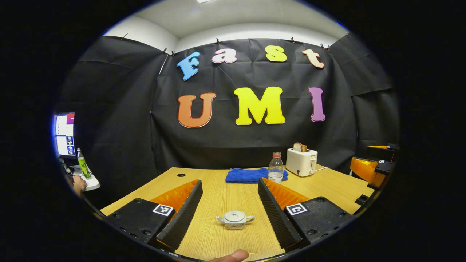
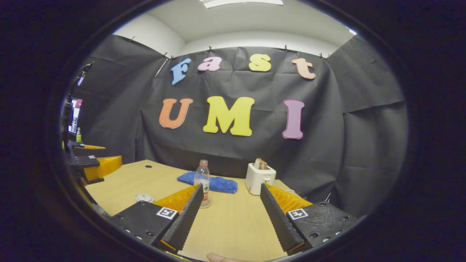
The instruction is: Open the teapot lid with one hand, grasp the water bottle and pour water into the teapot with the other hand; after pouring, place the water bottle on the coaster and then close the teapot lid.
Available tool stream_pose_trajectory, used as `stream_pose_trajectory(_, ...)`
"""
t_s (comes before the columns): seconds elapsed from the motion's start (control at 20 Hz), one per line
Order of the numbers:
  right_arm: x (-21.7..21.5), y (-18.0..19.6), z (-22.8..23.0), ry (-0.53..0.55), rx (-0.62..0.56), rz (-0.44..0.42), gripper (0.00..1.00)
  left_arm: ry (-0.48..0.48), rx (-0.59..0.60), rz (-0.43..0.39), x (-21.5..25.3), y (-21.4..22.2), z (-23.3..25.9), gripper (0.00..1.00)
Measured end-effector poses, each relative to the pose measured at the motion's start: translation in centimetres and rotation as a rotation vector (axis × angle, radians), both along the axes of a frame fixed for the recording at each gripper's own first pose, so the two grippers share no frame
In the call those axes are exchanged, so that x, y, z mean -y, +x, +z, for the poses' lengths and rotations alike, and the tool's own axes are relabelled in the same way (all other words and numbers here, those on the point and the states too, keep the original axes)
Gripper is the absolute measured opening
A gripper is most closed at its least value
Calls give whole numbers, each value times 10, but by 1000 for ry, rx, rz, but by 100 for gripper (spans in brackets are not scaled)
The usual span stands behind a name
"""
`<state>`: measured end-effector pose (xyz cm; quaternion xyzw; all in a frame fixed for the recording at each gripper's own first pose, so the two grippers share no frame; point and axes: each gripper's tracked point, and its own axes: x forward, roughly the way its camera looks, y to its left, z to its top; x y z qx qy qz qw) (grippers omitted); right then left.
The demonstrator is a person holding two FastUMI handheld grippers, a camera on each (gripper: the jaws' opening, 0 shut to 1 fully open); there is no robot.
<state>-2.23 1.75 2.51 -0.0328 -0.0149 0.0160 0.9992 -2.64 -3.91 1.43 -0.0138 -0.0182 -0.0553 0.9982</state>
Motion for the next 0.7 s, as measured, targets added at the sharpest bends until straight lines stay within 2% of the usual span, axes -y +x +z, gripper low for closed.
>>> stream_pose_trajectory(0.7, 6, 6, -7, -14, -13, -31, 94, 15, -29, 10, -2, 7, -11, 96)
